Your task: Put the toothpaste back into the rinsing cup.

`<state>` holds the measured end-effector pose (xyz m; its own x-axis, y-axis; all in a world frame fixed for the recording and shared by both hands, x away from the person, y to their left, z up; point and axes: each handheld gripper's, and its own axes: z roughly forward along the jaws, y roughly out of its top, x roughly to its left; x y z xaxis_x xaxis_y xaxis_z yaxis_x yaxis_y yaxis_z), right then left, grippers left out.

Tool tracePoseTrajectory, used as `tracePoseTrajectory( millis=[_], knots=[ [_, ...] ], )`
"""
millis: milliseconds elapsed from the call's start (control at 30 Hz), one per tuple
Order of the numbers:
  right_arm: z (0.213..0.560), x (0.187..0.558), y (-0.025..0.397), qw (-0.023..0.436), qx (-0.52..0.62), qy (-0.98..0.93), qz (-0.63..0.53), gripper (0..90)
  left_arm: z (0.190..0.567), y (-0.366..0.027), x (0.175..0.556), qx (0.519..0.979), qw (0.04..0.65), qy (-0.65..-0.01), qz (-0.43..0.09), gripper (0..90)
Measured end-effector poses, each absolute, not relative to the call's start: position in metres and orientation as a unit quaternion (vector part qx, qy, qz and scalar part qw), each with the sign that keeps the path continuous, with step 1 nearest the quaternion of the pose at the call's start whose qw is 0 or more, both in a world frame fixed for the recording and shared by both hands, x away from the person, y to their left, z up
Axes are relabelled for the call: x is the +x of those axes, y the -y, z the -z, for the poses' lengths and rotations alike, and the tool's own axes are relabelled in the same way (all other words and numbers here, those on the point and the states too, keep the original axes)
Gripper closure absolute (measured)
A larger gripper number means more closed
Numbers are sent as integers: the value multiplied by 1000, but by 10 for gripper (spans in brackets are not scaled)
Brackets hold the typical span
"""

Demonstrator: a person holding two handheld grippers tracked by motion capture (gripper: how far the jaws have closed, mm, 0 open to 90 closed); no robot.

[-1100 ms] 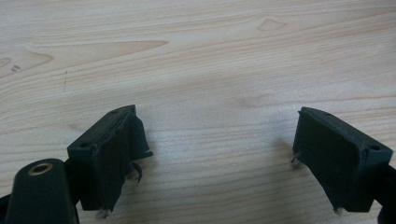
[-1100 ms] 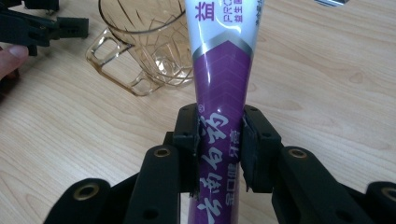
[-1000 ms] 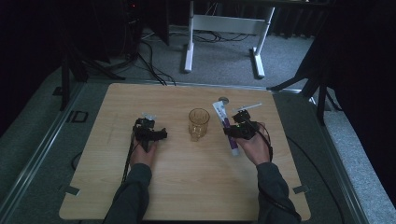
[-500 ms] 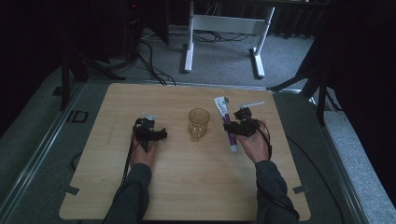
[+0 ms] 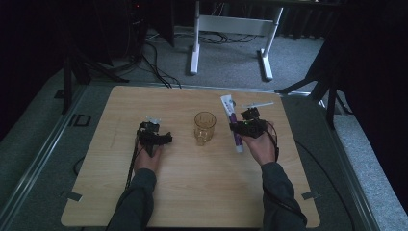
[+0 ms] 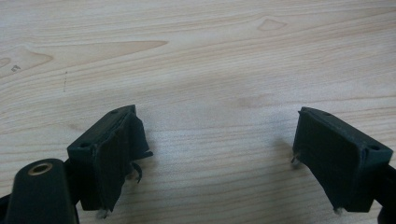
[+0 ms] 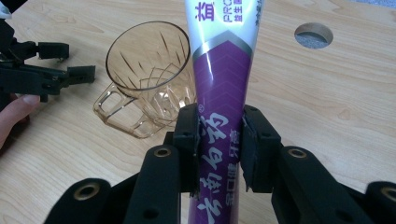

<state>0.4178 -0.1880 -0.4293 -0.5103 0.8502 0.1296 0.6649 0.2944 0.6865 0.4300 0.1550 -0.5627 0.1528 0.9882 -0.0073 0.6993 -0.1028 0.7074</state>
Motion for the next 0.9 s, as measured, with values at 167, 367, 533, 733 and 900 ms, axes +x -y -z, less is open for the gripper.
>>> tracePoseTrajectory(
  millis=[167, 367, 533, 733, 900],
  knots=[
    [429, 419, 189, 133, 479, -790, -358, 709, 563, -155, 430, 700, 293, -602, -247, 144],
    [427, 421, 190, 135, 480, -787, -362, 709, 563, -155, 430, 700, 293, -603, -246, 144],
    [428, 422, 190, 138, 481, -786, -362, 710, 563, -155, 430, 700, 293, -603, -246, 144],
    [429, 423, 190, 133, 476, -785, -373, 710, 563, -155, 430, 700, 293, -603, -246, 144],
    [429, 423, 190, 136, 475, -782, -379, 710, 563, -155, 430, 699, 294, -603, -246, 144]
  ],
)
